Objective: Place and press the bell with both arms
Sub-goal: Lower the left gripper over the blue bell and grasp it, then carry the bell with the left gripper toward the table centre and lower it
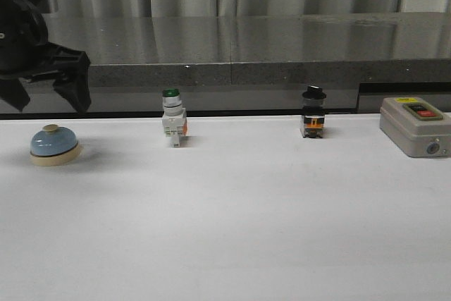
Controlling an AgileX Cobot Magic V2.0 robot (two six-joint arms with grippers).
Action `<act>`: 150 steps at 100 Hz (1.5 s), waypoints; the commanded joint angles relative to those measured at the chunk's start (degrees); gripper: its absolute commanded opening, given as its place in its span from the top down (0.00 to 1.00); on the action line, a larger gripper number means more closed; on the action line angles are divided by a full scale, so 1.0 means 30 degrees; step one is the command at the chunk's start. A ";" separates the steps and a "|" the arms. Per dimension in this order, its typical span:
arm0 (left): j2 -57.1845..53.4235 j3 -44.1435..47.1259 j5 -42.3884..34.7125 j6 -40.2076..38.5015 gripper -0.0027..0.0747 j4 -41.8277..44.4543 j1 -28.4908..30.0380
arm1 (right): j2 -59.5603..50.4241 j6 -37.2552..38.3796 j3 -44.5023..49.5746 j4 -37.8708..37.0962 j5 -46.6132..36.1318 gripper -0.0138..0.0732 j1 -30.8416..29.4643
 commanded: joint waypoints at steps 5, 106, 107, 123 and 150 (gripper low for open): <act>-0.0157 -0.0603 -0.0935 -0.0126 0.13 -0.0035 -0.0095 | -0.0297 -0.0089 -0.0265 -0.0116 -0.1632 0.91 -0.0099; 0.1595 -0.0603 -0.1109 -0.0126 0.58 -0.0003 -0.0095 | -0.0297 -0.0089 -0.0265 -0.0116 -0.1632 0.91 -0.0099; 0.1595 -0.0603 -0.1088 -0.0126 0.60 -0.0003 -0.0095 | -0.0297 -0.0089 -0.0265 -0.0116 -0.1632 0.91 -0.0099; 0.1197 -0.0603 -0.0738 -0.0126 0.62 -0.0003 -0.0095 | -0.0297 -0.0089 -0.0265 -0.0116 -0.1632 0.91 -0.0099; -0.1779 -0.0603 -0.0059 -0.0126 0.62 -0.0041 -0.0677 | -0.0297 -0.0089 -0.0265 -0.0116 -0.1632 0.91 -0.0099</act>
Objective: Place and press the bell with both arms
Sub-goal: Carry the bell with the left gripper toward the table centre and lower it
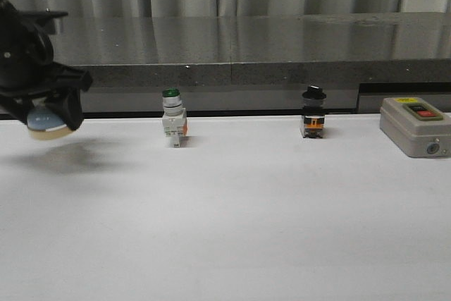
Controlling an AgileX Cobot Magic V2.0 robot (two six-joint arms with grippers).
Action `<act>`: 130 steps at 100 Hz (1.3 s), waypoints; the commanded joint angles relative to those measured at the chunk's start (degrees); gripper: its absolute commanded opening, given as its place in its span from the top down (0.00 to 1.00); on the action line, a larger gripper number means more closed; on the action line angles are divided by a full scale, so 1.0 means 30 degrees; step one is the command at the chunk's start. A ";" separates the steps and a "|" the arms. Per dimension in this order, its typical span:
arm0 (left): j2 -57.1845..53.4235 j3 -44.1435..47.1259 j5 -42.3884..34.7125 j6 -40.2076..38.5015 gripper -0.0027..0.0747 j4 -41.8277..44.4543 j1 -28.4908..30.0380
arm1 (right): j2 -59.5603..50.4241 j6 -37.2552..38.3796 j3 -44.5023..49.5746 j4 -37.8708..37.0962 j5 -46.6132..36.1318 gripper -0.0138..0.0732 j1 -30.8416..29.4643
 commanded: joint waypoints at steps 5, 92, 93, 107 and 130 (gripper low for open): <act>-0.2894 -0.0574 -0.0021 -0.0126 0.62 -0.0114 -0.0808 | -0.0297 -0.0089 -0.0265 -0.0116 -0.1632 0.91 -0.0099; -0.1547 -0.1912 -0.1958 -0.0126 0.62 -0.0149 -0.9375 | -0.0297 -0.0089 -0.0265 -0.0116 -0.1632 0.91 -0.0099; -0.1457 -0.1976 -0.1958 -0.0126 0.62 -0.0149 -0.9433 | -0.0297 -0.0089 -0.0265 -0.0116 -0.1632 0.91 -0.0099; 0.0206 -0.3411 -0.1435 -0.0126 0.62 -0.0149 -0.9697 | -0.0297 -0.0089 -0.0265 -0.0116 -0.1632 0.91 -0.0099; 0.2077 -0.5243 -0.0952 -0.0126 0.62 0.0021 -0.9964 | -0.0297 -0.0089 -0.0265 -0.0116 -0.1632 0.91 -0.0099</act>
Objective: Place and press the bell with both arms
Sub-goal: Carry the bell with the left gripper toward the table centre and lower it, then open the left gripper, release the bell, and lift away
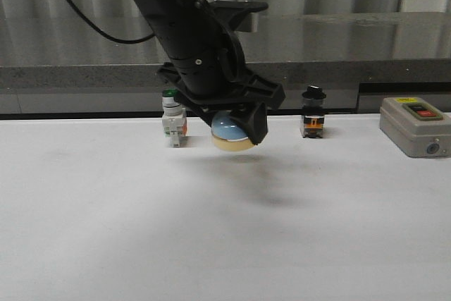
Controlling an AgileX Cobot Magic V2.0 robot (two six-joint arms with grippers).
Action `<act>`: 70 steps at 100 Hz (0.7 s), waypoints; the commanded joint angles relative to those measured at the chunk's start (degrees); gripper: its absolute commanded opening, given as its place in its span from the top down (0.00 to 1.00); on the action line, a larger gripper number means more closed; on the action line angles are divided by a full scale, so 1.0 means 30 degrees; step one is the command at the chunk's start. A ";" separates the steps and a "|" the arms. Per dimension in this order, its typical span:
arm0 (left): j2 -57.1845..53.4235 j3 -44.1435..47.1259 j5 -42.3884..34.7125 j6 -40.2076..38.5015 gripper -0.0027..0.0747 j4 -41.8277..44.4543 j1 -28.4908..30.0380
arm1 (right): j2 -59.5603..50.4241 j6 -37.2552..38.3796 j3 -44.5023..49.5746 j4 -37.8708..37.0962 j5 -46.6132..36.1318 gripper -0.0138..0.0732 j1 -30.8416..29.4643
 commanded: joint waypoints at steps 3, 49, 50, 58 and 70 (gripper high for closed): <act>-0.0397 -0.1321 -0.0499 -0.0126 0.62 0.0053 -0.0299 | -0.0297 -0.0089 -0.0265 -0.0116 -0.1632 0.91 -0.0099; 0.1191 -0.1835 0.0931 -0.0126 0.61 0.0364 -0.0679 | -0.0297 -0.0089 -0.0265 -0.0116 -0.1632 0.91 -0.0099; 0.1169 -0.1835 0.1007 -0.0126 0.61 0.0364 -0.0685 | -0.0297 -0.0089 -0.0265 -0.0116 -0.1632 0.91 -0.0099; 0.1331 -0.1835 0.1273 -0.0126 0.58 0.0364 -0.0798 | -0.0297 -0.0089 -0.0265 -0.0116 -0.1632 0.91 -0.0099; 0.1331 -0.1864 0.1324 -0.0126 0.48 0.0364 -0.0896 | -0.0297 -0.0089 -0.0265 -0.0116 -0.1632 0.91 -0.0099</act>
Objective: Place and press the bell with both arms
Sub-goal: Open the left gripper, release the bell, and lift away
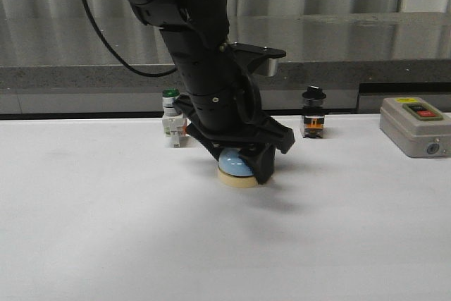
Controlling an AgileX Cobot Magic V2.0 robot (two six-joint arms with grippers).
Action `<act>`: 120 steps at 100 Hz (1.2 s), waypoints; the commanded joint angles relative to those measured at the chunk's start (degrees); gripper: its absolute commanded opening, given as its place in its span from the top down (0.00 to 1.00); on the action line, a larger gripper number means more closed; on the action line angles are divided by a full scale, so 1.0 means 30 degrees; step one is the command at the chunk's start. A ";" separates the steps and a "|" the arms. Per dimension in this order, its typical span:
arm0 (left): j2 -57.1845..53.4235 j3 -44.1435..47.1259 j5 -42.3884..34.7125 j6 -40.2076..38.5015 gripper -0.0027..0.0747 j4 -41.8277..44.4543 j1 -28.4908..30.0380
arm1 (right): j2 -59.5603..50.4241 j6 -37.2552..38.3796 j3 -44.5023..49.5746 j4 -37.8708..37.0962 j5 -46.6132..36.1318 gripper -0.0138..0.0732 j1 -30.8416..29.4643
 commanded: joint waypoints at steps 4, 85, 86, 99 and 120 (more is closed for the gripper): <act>-0.0952 -0.0532 -0.0184 -0.0126 0.43 -0.0128 -0.0296 | -0.0288 -0.0089 -0.0265 -0.0116 -0.1632 0.91 -0.0099; -0.4531 -0.0532 0.0957 -0.0286 0.11 -0.0128 -0.0039 | -0.0288 -0.0089 -0.0265 -0.0116 -0.1632 0.91 -0.0099; -0.4648 -0.0532 0.0947 -0.0286 0.11 -0.0128 -0.0039 | -0.0288 -0.0089 -0.0265 -0.0116 -0.1632 0.91 -0.0099; -0.5724 -0.0378 0.1128 -0.0311 0.11 -0.0089 0.0313 | -0.0288 -0.0089 -0.0265 -0.0116 -0.1632 0.91 -0.0099; -0.7839 0.1408 0.0675 -0.0311 0.11 -0.0092 0.1546 | -0.0288 -0.0089 -0.0265 -0.0116 -0.1632 0.91 -0.0099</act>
